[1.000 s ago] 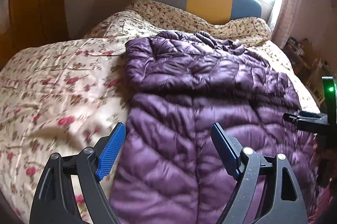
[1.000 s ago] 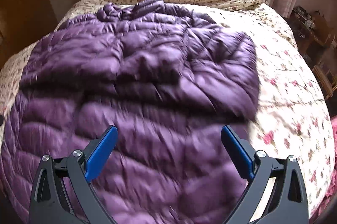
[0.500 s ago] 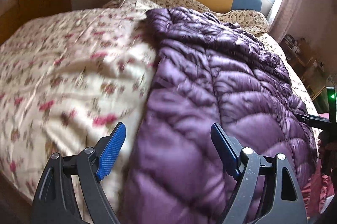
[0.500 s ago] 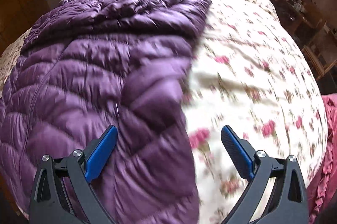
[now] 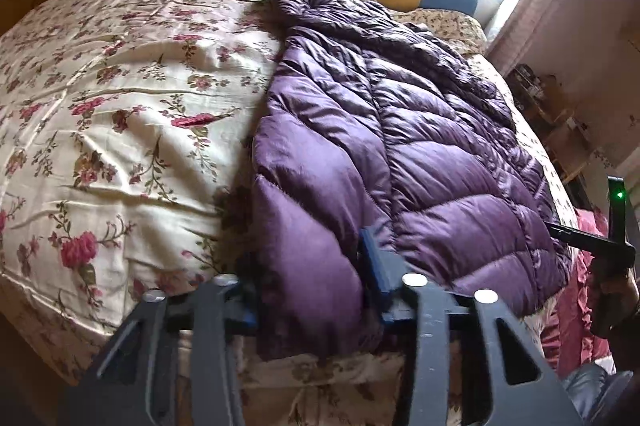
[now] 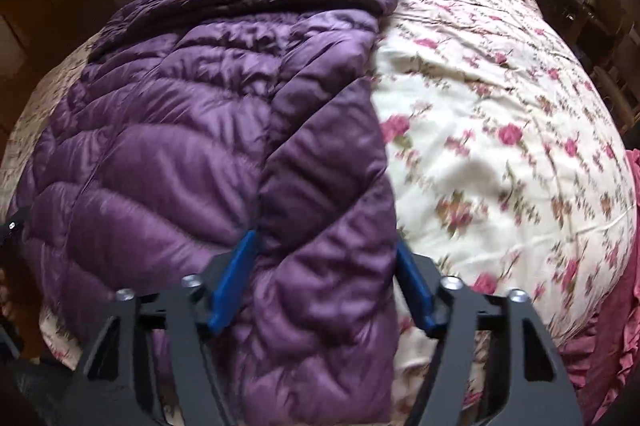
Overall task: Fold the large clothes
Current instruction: 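Grasp the jacket hem with the right gripper while the left gripper grasps the hem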
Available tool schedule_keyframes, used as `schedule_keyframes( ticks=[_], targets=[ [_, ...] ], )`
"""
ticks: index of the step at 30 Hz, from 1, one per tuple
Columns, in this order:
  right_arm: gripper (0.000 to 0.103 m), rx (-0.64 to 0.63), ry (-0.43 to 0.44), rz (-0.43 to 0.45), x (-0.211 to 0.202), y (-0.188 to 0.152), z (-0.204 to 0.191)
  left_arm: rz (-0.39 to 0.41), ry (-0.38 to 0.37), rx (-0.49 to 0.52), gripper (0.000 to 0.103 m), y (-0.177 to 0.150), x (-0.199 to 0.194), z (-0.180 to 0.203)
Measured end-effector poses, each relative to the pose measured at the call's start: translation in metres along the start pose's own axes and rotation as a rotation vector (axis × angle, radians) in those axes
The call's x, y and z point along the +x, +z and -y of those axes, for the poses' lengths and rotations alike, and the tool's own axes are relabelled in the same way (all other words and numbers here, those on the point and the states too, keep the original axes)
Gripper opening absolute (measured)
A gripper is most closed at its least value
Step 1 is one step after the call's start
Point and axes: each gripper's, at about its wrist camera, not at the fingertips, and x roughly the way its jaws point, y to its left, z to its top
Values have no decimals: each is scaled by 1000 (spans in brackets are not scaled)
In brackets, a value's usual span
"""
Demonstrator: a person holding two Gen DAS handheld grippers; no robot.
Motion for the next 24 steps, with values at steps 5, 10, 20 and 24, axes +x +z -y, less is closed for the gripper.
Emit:
schedule_keyframes(
  ticks=[5,10,20,24],
  targets=[
    [8,-93,-7,14,-14,-1,-21,21,-29,50,17,4,-14,12],
    [6,-153,-6,83,-41,16,-33,58,-81,41,17,22,-31,14],
    [6,-237,-41,219,-63,89,-52,140,-159,12,17,95,-27,14],
    [6,-237,-55,250,-55,122,-55,154,-162,6,17,133,-9,15]
  ],
)
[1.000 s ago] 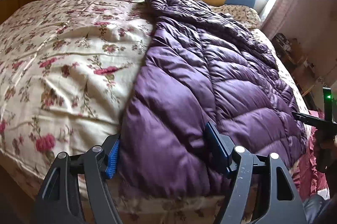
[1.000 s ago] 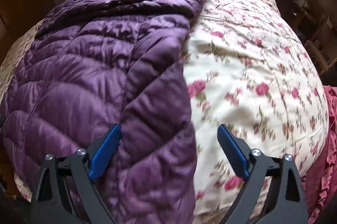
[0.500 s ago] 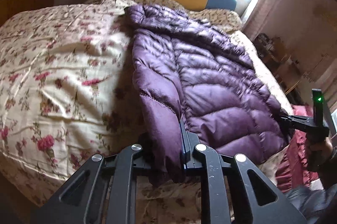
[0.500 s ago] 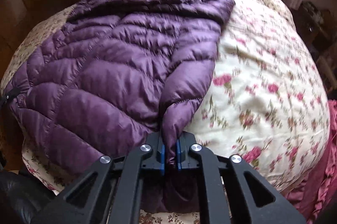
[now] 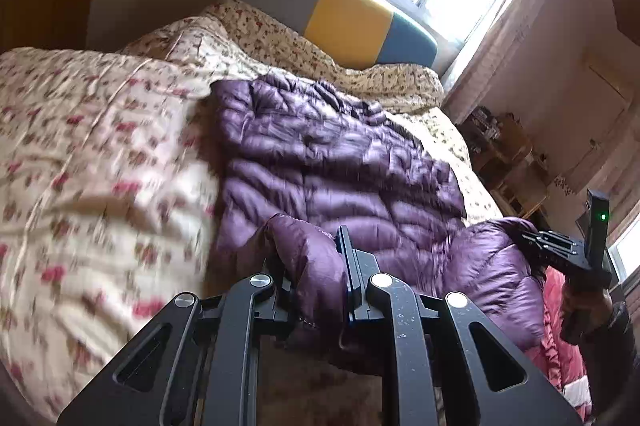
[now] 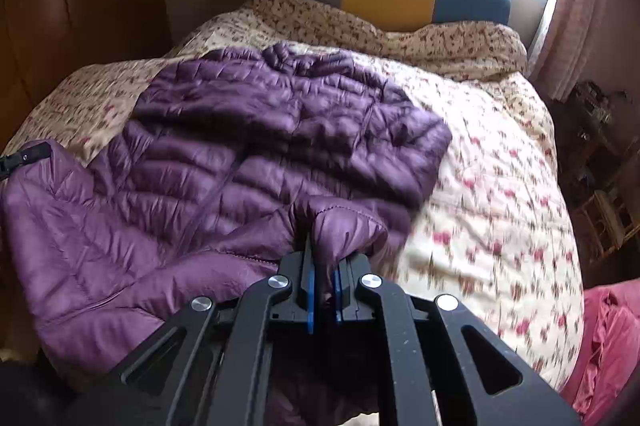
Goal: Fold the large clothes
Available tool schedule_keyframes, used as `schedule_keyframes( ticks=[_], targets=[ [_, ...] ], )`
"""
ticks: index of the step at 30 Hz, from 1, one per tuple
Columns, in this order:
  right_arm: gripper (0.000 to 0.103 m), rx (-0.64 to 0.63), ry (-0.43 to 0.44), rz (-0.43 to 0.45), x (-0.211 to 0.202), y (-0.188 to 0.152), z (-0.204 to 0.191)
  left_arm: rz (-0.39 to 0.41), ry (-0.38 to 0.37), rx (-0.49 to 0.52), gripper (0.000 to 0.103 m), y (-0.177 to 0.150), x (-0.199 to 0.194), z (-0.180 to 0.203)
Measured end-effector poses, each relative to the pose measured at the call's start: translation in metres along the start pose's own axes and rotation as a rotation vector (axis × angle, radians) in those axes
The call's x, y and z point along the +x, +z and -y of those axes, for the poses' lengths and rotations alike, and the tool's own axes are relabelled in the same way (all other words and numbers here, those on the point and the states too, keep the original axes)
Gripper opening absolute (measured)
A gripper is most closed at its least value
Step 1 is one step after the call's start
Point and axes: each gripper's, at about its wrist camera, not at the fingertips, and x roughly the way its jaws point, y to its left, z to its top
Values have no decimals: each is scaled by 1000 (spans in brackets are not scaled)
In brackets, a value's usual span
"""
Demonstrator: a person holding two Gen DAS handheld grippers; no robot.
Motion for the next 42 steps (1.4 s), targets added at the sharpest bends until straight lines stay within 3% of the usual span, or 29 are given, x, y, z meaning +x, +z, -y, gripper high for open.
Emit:
schedule_keyframes(
  ticks=[12,23,24,25,26,27,29,31,35,37,42],
  targets=[
    [5,66,-42,24,72,88,33,8,5,24,10,95,80,-2],
    [8,201,-94,-63,166,145,70,-37,131,-53,10,175,176,-34],
    [10,227,-90,-77,175,147,76,-41,149,-60,11,178,181,-36],
    [18,245,-88,-81,180,148,79,-51,183,-74,19,181,188,-41],
    [27,264,-84,-84,183,148,83,-66,190,-89,33,183,193,-45],
    [32,278,-74,-81,184,150,85,-77,193,-104,41,185,197,-49],
    [48,307,-51,-69,184,153,88,-52,200,-130,64,188,195,-56],
    [61,333,-16,-49,179,158,91,-3,212,-149,78,191,186,-61],
    [92,347,19,-2,165,172,90,50,194,-192,79,193,168,-75],
    [101,347,19,48,151,179,90,58,196,-181,79,188,160,-78],
    [101,357,43,67,131,180,95,54,192,-178,84,157,145,-93]
  ],
)
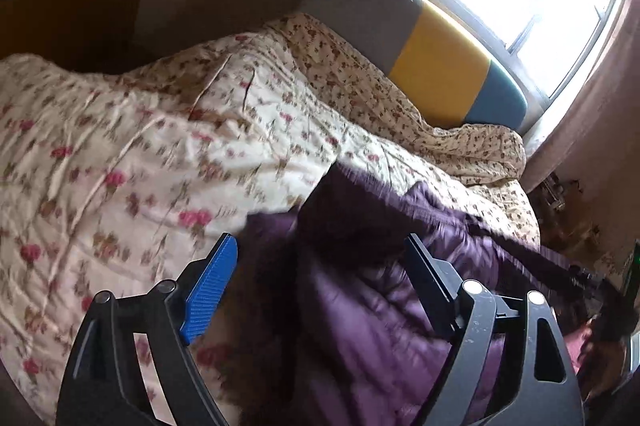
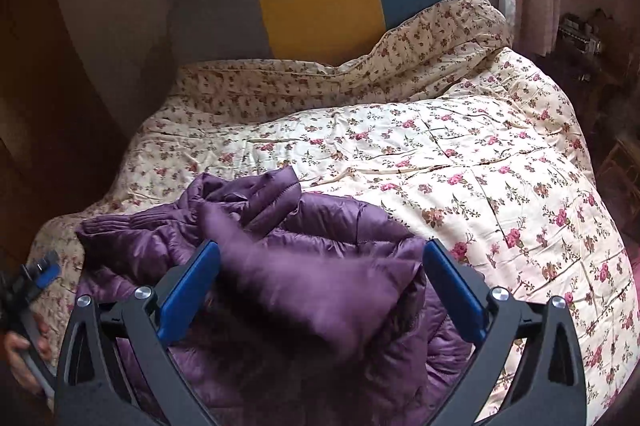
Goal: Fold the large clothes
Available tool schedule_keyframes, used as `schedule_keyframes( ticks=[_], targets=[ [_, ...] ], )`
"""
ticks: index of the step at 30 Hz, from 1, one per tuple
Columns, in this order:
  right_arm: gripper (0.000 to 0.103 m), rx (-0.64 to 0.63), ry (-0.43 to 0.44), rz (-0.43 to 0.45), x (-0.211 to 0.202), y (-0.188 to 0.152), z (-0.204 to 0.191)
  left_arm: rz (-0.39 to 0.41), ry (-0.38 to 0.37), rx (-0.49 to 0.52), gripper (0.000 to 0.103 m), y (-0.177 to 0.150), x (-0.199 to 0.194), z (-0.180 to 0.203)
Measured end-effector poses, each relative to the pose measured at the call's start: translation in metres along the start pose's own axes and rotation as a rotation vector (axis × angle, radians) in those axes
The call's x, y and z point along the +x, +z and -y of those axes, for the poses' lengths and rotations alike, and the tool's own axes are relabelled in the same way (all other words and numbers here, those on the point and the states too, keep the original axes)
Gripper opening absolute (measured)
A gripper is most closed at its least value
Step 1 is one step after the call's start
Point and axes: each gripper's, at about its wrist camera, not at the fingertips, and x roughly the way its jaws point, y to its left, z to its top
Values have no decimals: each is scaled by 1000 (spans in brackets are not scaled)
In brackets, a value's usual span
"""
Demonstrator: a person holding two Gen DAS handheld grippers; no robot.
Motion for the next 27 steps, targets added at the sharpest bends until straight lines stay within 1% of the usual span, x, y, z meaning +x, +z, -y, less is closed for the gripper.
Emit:
schedule_keyframes(
  ticks=[3,5,7,8,12,16,17,18,19,20,21,22,23,24,25,26,27],
  targets=[
    [101,9,-12,-30,-2,-17,9,-50,-35,-27,84,-24,-5,-16],
    [101,19,-27,-59,1,-35,20,-78,-78,-47,84,-37,-5,-22],
    [101,41,-27,-92,5,-52,28,-98,-92,-60,84,-49,-5,-26],
    [101,57,-30,-115,8,-62,33,-114,-111,-69,84,-56,-5,-28],
    [101,97,-43,-166,19,-91,45,-147,-161,-133,84,-73,-3,-37],
    [101,131,-45,-205,30,-111,52,-179,-214,-214,83,-82,3,-40],
    [97,127,-49,-205,31,-113,51,-187,-230,-223,69,-84,6,-39],
    [93,117,-54,-204,31,-114,48,-203,-242,-216,60,-87,9,-36],
    [81,104,-63,-205,29,-115,45,-213,-236,-201,47,-88,11,-33],
    [66,95,-67,-204,27,-116,43,-212,-233,-194,38,-89,10,-31],
    [58,79,-69,-201,24,-116,41,-211,-239,-183,34,-90,9,-28],
    [44,65,-72,-200,21,-117,40,-212,-241,-178,27,-90,7,-27],
    [32,50,-73,-198,18,-117,38,-211,-242,-173,23,-90,5,-26],
    [28,30,-70,-195,13,-119,37,-209,-244,-169,21,-91,3,-25],
    [20,12,-70,-191,8,-120,35,-208,-246,-166,19,-91,0,-24],
    [16,-5,-71,-187,4,-122,32,-209,-246,-161,17,-92,-2,-24],
    [15,-20,-74,-183,1,-124,30,-210,-248,-155,16,-93,-6,-23]
  ],
)
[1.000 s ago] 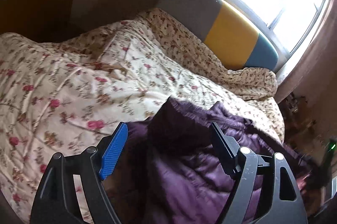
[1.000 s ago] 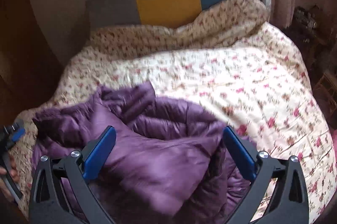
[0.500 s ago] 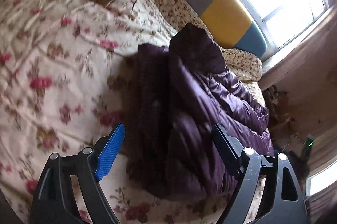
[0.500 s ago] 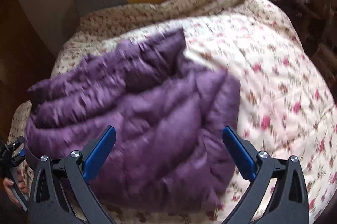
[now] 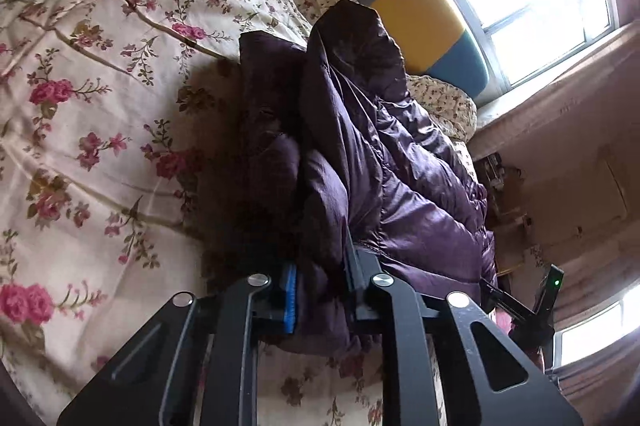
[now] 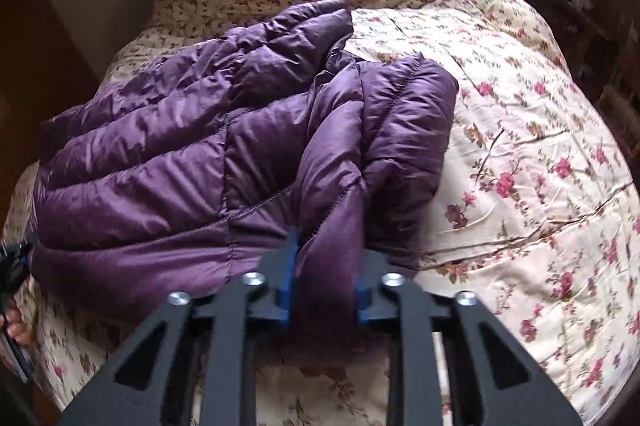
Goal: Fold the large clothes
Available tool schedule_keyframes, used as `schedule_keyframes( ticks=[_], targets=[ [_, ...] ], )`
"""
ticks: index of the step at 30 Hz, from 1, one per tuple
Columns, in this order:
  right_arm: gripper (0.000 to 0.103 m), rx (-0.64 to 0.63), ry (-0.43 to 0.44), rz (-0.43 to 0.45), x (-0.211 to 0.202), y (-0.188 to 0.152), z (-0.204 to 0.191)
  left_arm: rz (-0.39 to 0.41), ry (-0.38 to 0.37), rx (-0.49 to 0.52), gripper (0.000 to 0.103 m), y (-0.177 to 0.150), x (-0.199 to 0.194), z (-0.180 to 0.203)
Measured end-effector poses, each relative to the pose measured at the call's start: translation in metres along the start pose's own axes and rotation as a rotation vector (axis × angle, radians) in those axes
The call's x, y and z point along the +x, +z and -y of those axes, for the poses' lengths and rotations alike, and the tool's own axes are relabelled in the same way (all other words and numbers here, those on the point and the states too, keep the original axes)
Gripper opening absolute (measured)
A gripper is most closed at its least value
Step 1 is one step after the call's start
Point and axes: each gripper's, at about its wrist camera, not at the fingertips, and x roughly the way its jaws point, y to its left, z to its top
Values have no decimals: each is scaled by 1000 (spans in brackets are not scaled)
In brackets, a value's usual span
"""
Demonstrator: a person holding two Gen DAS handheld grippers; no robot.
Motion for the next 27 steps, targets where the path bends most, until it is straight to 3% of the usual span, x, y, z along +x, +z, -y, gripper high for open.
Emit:
schedule_keyframes(
  ticks=[9,23,27],
  targets=[
    [11,-107,-10,-19,-37,-46,-16,-23,-9,28,15,-37,-37,-4],
    [11,-207,-16,-79,-121,-172,-31,-48,-16,54,15,-155,-136,-6],
    [24,-190,-37,-66,-127,-182,-30,-54,8,76,17,-166,-144,-5]
  ],
)
